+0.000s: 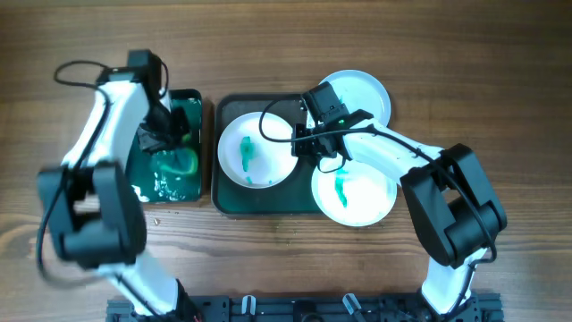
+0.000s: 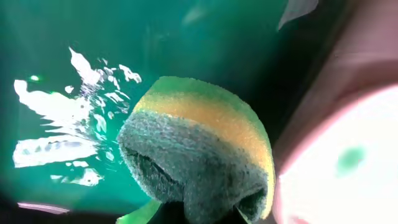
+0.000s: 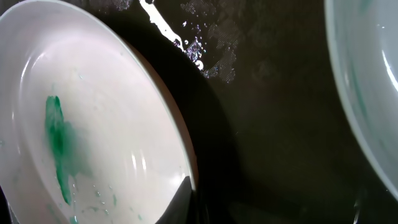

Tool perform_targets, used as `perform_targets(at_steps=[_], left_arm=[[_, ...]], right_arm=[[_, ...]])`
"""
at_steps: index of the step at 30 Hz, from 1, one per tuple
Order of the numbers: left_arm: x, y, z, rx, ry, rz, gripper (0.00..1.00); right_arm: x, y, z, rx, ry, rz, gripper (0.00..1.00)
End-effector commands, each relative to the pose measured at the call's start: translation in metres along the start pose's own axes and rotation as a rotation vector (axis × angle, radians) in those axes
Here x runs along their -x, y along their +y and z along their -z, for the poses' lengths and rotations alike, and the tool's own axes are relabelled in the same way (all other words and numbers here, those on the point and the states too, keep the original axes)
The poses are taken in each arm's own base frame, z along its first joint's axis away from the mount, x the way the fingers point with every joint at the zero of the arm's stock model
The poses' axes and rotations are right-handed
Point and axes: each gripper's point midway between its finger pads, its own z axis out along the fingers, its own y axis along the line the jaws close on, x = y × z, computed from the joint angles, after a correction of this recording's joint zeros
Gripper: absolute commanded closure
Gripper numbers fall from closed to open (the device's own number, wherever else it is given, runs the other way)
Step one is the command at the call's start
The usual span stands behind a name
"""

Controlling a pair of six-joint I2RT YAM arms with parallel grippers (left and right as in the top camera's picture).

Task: Clean dirty plates on tray and stack at the side
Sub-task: 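Grasp green sponge with left gripper and bring it over left plate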

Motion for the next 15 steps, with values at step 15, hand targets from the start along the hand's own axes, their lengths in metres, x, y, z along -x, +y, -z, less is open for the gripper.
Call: perform_targets(at_steps=[15], left_arm=[[-0.034,-0.118,-0.006,-0.164,-0.001,-0.045,0.96]], right_arm=[[-0.006,-0.008,-0.005,-0.013,0.043,-0.051,0.96]])
